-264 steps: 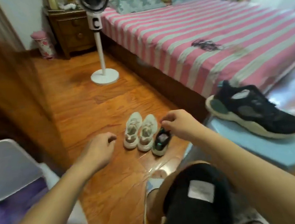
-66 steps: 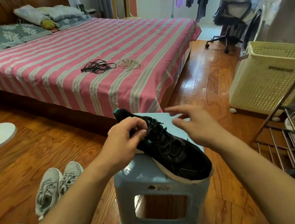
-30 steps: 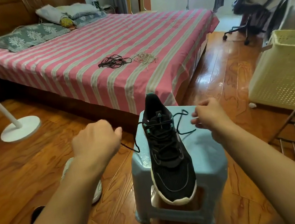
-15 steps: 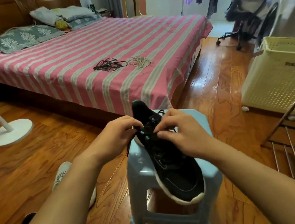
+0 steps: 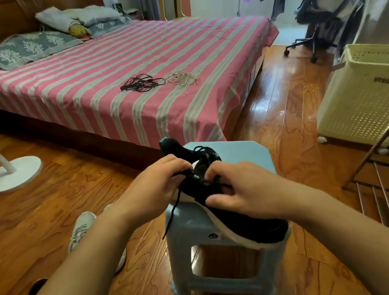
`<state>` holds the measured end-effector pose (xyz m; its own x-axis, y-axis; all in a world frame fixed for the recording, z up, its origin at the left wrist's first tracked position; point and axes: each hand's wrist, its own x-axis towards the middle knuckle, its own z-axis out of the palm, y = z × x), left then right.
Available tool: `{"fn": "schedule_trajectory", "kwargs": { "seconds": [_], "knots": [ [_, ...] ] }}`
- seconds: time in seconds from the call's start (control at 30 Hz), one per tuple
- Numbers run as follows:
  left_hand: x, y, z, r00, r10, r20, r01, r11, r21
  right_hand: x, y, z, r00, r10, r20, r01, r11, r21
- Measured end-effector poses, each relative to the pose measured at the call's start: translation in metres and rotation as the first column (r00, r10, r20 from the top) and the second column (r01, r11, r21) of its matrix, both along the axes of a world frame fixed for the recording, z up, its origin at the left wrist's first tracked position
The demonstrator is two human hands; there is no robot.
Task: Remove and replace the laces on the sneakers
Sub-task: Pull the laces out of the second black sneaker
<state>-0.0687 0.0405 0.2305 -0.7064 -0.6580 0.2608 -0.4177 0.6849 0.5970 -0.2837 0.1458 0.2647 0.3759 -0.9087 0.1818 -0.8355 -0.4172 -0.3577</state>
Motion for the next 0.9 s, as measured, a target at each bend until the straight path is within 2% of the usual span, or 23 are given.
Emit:
{"fn": "schedule_trajectory", "kwargs": {
  "seconds": [0.03, 0.07, 0.1, 0.13, 0.17, 0.2, 0.23, 0.27, 0.3, 0.33, 0.37, 0.4, 0.43, 0.5, 0.53, 0.6, 0.67, 0.7, 0.77, 0.8, 0.83, 0.87, 0.9],
  "knots": [
    [0.003, 0.0, -0.001, 1.0, 0.007, 0.01, -0.007, 1.0, 0.012, -0.007, -0.001, 0.002, 1.0, -0.012, -0.003, 0.012, 1.0, 0.004],
    [0.006, 0.0, -0.001, 1.0, 0.014, 0.011, -0.015, 1.0, 0.025, -0.019, -0.005, 0.002, 0.99, -0.05, 0.134, 0.048, 0.999, 0.025],
    [0.008, -0.001, -0.002, 1.0, 0.019, -0.002, -0.019, 0.999, 0.035, -0.033, -0.008, 0.003, 0.911, -0.166, 0.376, 0.147, 0.986, 0.079],
    [0.01, 0.0, -0.002, 1.0, 0.019, -0.022, -0.018, 0.999, 0.043, -0.048, -0.012, 0.004, 0.674, -0.31, 0.67, 0.267, 0.949, 0.17],
    [0.01, 0.001, -0.001, 0.999, 0.016, -0.042, -0.014, 0.998, 0.053, -0.062, -0.016, 0.003, 0.309, -0.419, 0.854, 0.318, 0.892, 0.322],
    [0.009, 0.003, -0.001, 0.998, 0.01, -0.058, -0.006, 0.998, 0.065, -0.074, -0.02, -0.005, 0.029, -0.503, 0.864, 0.328, 0.821, 0.467],
    [0.008, 0.005, 0.0, 0.998, 0.003, -0.068, 0.002, 0.997, 0.075, -0.08, -0.024, -0.014, -0.056, -0.606, 0.793, 0.35, 0.732, 0.584],
    [0.007, 0.007, -0.001, 0.998, -0.002, -0.069, 0.008, 0.997, 0.076, -0.078, -0.026, -0.025, 0.072, -0.723, 0.687, 0.448, 0.639, 0.625],
    [0.007, 0.007, -0.002, 0.998, -0.005, -0.066, 0.01, 0.997, 0.072, -0.074, -0.028, -0.033, 0.31, -0.762, 0.569, 0.585, 0.625, 0.518],
    [0.007, 0.007, -0.002, 0.998, -0.006, -0.061, 0.01, 0.997, 0.071, -0.066, -0.026, -0.035, 0.525, -0.727, 0.444, 0.68, 0.671, 0.295],
    [0.008, 0.007, -0.003, 0.998, -0.006, -0.059, 0.01, 0.997, 0.076, -0.055, -0.023, -0.033, 0.69, -0.616, 0.38, 0.648, 0.759, 0.055],
    [0.009, 0.007, -0.003, 0.998, -0.006, -0.057, 0.011, 0.997, 0.08, -0.042, -0.02, -0.026, 0.812, -0.457, 0.363, 0.53, 0.838, -0.131],
    [0.009, 0.007, -0.003, 0.998, -0.008, -0.055, 0.012, 0.997, 0.081, -0.029, -0.017, -0.019, 0.895, -0.3, 0.33, 0.387, 0.891, -0.237],
    [0.01, 0.007, -0.002, 0.999, -0.009, -0.047, 0.013, 0.997, 0.08, -0.008, -0.015, -0.017, 0.982, -0.11, 0.151, 0.154, 0.934, -0.323],
    [0.01, 0.007, -0.002, 0.999, -0.006, -0.042, 0.01, 0.997, 0.081, -0.001, -0.015, -0.022, 0.995, -0.077, 0.069, 0.096, 0.933, -0.348],
    [0.011, 0.008, -0.001, 0.999, 0.0, -0.043, 0.004, 0.996, 0.088, 0.006, -0.015, -0.029, 0.996, -0.087, 0.029, 0.091, 0.932, -0.35],
    [0.012, 0.009, -0.001, 0.999, 0.007, -0.049, -0.002, 0.994, 0.105, -0.002, -0.02, -0.03, 0.986, -0.143, 0.082, 0.163, 0.919, -0.359],
    [0.013, 0.01, 0.0, 0.999, 0.012, -0.046, -0.007, 0.994, 0.113, -0.011, -0.022, -0.029, 0.968, -0.236, 0.09, 0.253, 0.887, -0.387],
    [0.014, 0.012, 0.0, 0.999, 0.021, -0.034, -0.017, 0.993, 0.117, -0.041, -0.025, -0.026, 0.837, -0.546, 0.051, 0.529, 0.78, -0.335],
    [0.014, 0.012, 0.0, 0.999, 0.026, -0.032, -0.022, 0.993, 0.117, -0.061, -0.025, -0.027, 0.711, -0.702, -0.027, 0.673, 0.692, -0.261],
    [0.014, 0.013, 0.0, 0.999, 0.027, -0.032, -0.024, 0.993, 0.116, -0.078, -0.022, -0.027, 0.586, -0.797, -0.147, 0.775, 0.604, -0.187],
    [0.014, 0.014, 0.0, 0.999, 0.025, -0.031, -0.021, 0.993, 0.117, -0.089, -0.018, -0.026, 0.502, -0.825, -0.258, 0.831, 0.543, -0.12],
    [0.014, 0.015, 0.0, 0.999, 0.02, -0.029, -0.016, 0.992, 0.124, -0.093, -0.016, -0.024, 0.492, -0.829, -0.266, 0.845, 0.529, -0.082]
  ]
}}
